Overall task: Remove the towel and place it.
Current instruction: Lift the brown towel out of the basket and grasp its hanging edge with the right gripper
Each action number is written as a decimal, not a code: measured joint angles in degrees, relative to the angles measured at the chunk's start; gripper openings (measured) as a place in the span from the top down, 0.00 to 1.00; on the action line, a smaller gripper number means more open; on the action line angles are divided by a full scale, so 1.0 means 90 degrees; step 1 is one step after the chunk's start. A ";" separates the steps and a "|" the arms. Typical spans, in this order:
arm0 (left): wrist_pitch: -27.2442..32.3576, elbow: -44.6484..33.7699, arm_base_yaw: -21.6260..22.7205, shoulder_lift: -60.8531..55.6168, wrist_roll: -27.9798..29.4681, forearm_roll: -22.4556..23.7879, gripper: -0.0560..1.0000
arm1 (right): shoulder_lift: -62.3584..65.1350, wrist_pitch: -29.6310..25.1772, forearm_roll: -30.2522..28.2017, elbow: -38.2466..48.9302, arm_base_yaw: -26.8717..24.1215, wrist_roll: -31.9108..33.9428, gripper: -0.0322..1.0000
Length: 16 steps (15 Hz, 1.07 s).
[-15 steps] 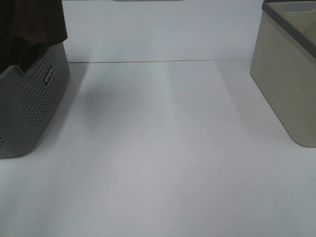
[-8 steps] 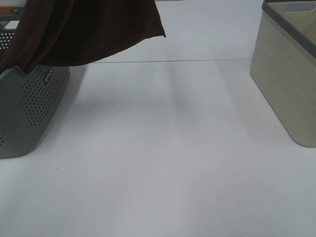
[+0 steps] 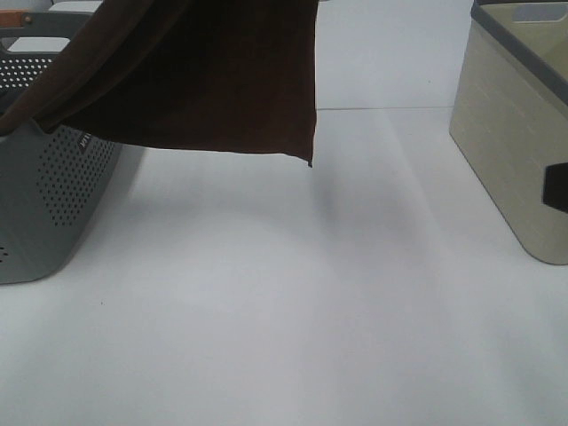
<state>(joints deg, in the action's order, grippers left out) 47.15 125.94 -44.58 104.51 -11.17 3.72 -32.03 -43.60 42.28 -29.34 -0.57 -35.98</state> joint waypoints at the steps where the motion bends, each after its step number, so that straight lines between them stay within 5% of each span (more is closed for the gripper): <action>1: 0.0025 0.0000 -0.0038 0.0000 0.0000 0.0000 0.95 | -0.0458 0.0019 0.0649 0.0000 0.0000 -0.0942 0.23; 8: 0.0102 0.0000 -0.0108 0.0000 0.0000 -0.0331 0.95 | -0.3629 -0.1114 0.5131 0.0000 0.0000 -0.6735 0.28; 11: 0.0102 0.0000 -0.0108 0.0000 0.0000 -0.0382 0.95 | -0.4596 -0.1528 0.6201 -0.0006 0.0000 -0.7920 0.39; 16: 0.0102 0.0000 -0.0108 0.0006 0.0000 -0.0414 0.95 | -0.5755 -0.1585 0.6315 -0.0306 0.0000 -0.8613 0.40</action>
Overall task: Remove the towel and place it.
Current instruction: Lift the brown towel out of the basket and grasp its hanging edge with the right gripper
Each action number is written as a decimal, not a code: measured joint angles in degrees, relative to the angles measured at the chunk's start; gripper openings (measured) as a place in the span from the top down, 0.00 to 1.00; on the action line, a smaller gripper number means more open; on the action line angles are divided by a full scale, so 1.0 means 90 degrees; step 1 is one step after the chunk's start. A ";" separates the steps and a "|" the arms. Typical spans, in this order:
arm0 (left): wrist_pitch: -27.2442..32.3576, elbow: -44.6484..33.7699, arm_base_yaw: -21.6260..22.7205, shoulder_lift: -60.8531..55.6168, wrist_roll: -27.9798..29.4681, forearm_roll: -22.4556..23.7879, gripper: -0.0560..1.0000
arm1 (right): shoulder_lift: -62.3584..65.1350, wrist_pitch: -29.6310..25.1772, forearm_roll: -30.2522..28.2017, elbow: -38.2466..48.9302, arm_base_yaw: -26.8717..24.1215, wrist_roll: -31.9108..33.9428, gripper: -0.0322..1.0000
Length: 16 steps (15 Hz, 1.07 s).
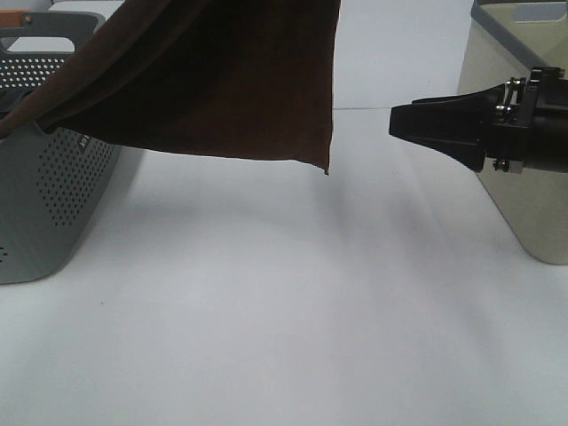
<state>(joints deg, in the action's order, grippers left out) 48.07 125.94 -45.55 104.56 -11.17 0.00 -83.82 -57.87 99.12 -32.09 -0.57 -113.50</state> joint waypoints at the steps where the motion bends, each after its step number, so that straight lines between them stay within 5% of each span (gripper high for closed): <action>1: 0.0000 0.0000 0.0000 0.0000 0.0000 0.0000 0.95 | -0.0166 0.0000 0.0019 -0.0127 0.0000 -0.0006 0.40; 7: -0.0108 0.0000 0.0000 0.0032 0.0000 -0.0032 0.95 | -0.0999 0.0006 0.0051 -0.0713 0.0006 -0.0064 0.40; 10: -0.0140 0.0000 0.0000 0.0159 0.0006 -0.0057 0.95 | -0.1273 0.0166 0.0076 -0.1108 0.0535 -0.0064 0.40; 16: -0.0172 0.0000 0.0000 0.0204 0.0006 -0.0057 0.95 | -0.1343 0.1744 0.0051 -0.1235 0.1681 -0.0070 0.40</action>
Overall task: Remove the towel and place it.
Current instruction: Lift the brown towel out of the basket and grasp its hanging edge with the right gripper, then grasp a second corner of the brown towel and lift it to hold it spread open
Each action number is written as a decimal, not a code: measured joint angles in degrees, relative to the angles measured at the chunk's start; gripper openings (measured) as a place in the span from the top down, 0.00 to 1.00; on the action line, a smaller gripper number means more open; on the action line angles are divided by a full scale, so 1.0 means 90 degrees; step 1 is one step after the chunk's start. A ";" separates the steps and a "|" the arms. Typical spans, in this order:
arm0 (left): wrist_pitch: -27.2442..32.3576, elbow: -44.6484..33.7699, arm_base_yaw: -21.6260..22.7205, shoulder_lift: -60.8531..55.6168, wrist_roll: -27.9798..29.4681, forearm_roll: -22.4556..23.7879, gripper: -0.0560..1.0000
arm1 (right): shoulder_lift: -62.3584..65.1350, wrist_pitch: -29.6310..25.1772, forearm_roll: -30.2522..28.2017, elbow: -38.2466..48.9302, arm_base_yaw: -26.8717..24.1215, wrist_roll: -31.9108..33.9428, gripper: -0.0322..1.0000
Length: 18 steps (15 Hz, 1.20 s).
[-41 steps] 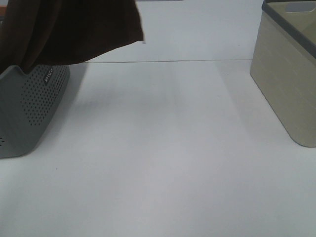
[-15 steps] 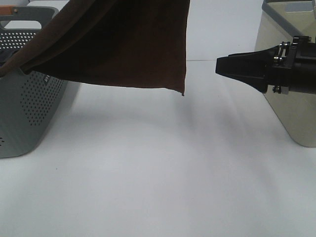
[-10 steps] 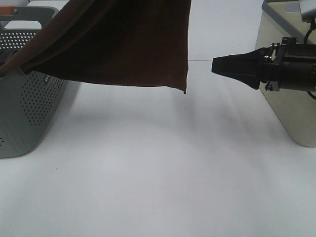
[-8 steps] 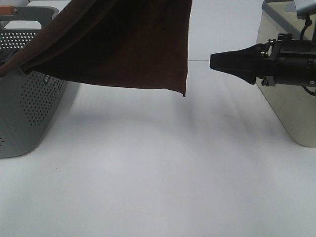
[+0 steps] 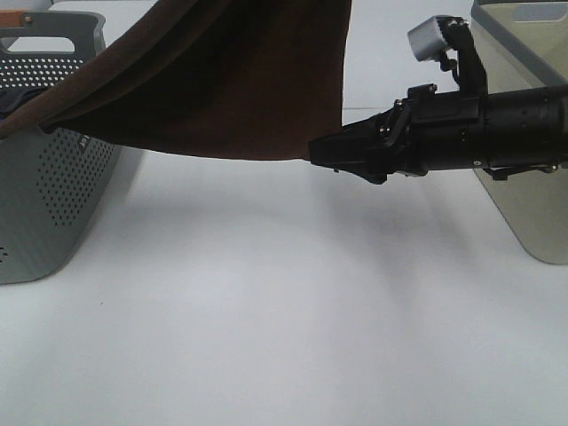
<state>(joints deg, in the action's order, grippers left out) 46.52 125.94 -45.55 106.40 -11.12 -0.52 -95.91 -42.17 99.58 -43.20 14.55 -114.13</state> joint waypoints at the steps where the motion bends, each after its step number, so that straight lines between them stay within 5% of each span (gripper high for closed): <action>1: -0.0006 0.0000 0.0000 0.0000 0.0000 0.0000 0.95 | 0.0000 0.0006 0.0000 -0.0006 0.0038 0.0000 0.40; 16: -0.0357 0.0000 0.0000 0.0000 0.0013 -0.0350 0.95 | 0.0000 -0.0185 0.0006 -0.0006 0.0064 0.0006 0.58; 18: -0.0439 0.0000 0.0000 0.0000 0.0019 -0.0350 0.95 | 0.0000 -0.0185 0.0006 -0.0006 0.0064 0.0006 0.68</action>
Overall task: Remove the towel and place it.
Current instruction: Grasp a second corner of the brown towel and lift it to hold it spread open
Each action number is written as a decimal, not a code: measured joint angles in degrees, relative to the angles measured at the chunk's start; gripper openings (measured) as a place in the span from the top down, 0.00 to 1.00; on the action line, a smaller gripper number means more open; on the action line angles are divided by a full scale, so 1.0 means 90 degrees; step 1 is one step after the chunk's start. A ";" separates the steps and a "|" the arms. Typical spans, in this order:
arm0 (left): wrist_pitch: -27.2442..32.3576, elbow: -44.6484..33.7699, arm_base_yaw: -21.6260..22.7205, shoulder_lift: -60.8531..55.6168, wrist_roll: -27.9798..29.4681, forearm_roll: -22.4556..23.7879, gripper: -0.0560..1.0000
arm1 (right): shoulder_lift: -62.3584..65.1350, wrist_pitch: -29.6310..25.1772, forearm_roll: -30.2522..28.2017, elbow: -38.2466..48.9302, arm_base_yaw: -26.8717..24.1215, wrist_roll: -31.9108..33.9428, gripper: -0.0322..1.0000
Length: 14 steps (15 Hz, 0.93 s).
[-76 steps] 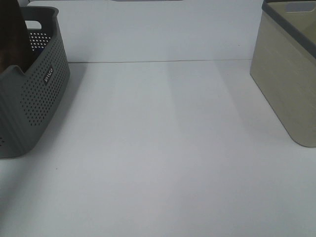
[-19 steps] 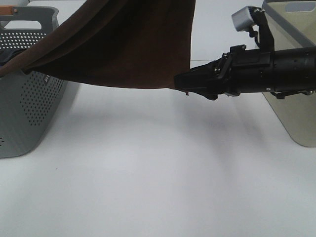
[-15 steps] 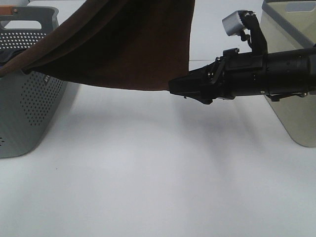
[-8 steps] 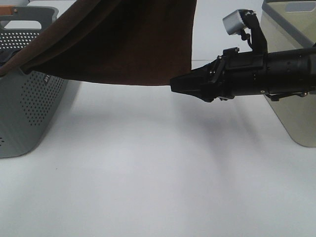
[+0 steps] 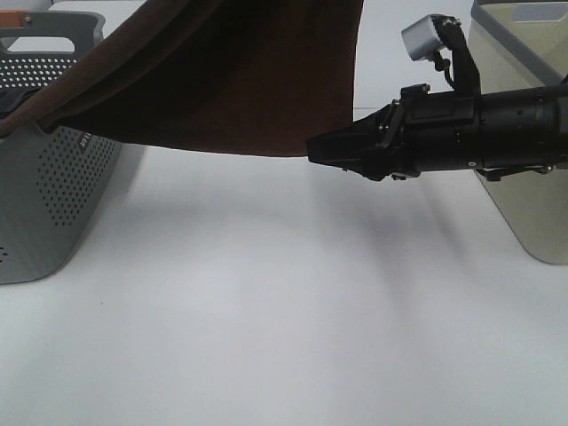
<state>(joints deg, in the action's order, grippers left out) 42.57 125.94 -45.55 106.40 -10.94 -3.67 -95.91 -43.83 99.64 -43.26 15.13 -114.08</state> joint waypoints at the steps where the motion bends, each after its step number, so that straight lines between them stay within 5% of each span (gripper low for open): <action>1: -0.0006 0.0000 0.0000 0.0000 0.0000 0.0000 0.95 | 0.0000 0.0000 0.0000 0.0000 0.0000 0.0013 0.75; 4: -0.0006 0.0000 0.0000 0.0000 0.0000 0.0000 0.95 | 0.0000 -0.0006 0.0000 0.0000 0.0000 0.0376 0.97; 10: -0.0236 0.0000 0.0000 0.0236 0.0000 -0.0013 0.95 | 0.0357 0.0293 -0.0134 -0.0083 0.0000 0.2165 0.97; 12: -0.0528 -0.0006 0.0000 0.0503 0.0038 -0.0025 0.95 | 0.0796 0.0828 -0.1197 -0.0344 0.0000 0.3584 0.97; 14: -0.0961 -0.0013 0.0000 0.0586 0.0325 -0.0038 0.95 | 0.1184 0.1019 -0.3145 -0.0764 0.0000 0.5551 0.97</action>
<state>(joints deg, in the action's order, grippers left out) 33.92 125.82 -45.55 111.67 -8.02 -4.01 -85.26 -34.66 71.33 -50.13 15.13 -64.11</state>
